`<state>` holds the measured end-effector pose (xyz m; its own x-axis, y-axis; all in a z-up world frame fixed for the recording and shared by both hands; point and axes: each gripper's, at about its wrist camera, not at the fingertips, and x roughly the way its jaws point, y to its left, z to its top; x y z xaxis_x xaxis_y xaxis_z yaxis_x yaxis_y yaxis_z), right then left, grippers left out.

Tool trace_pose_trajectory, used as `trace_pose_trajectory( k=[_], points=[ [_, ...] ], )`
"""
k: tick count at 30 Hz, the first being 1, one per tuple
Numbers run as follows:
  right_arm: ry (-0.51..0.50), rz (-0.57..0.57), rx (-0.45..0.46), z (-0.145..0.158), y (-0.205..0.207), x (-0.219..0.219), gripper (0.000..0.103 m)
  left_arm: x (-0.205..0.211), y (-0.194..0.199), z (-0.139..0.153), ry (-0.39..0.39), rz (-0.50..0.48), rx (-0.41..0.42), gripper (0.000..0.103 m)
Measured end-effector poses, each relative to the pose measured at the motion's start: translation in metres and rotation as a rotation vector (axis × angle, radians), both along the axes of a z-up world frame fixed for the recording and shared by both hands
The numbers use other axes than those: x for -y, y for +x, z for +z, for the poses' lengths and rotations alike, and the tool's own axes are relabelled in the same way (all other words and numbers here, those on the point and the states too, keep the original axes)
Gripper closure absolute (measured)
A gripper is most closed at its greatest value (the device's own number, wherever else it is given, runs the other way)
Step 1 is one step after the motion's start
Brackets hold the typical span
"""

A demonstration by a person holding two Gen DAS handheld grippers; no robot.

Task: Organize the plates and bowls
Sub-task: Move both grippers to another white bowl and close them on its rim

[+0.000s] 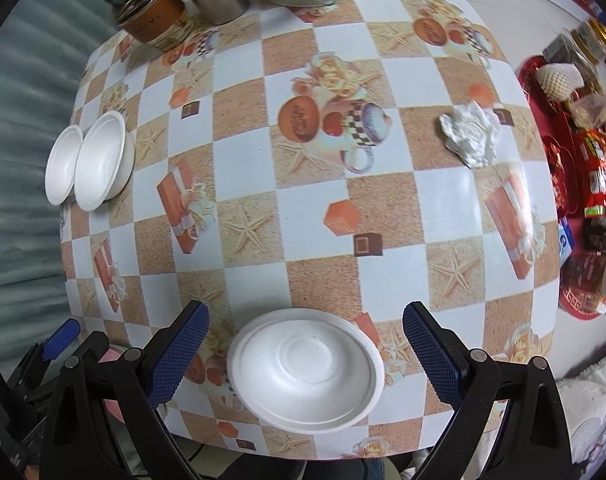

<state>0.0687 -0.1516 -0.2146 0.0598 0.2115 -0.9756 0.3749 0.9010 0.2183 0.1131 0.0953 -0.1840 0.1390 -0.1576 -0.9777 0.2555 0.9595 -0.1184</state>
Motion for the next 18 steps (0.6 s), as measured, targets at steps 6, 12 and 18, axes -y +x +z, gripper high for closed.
trace_pose_trajectory(
  k=[6, 12, 18],
  points=[
    [-0.007, 0.062, 0.004, 0.002, 0.021, -0.019, 0.005, -0.008, 0.010, -0.002, 0.007, 0.029, -0.003, 0.023],
    [-0.009, 0.113, 0.004, 0.000, 0.041, -0.035, 0.005, -0.021, 0.021, -0.006, 0.008, 0.074, -0.010, 0.023],
    [-0.012, 0.167, -0.004, -0.003, 0.061, -0.053, 0.005, -0.035, 0.032, -0.012, 0.016, 0.128, -0.020, 0.023]
  ],
)
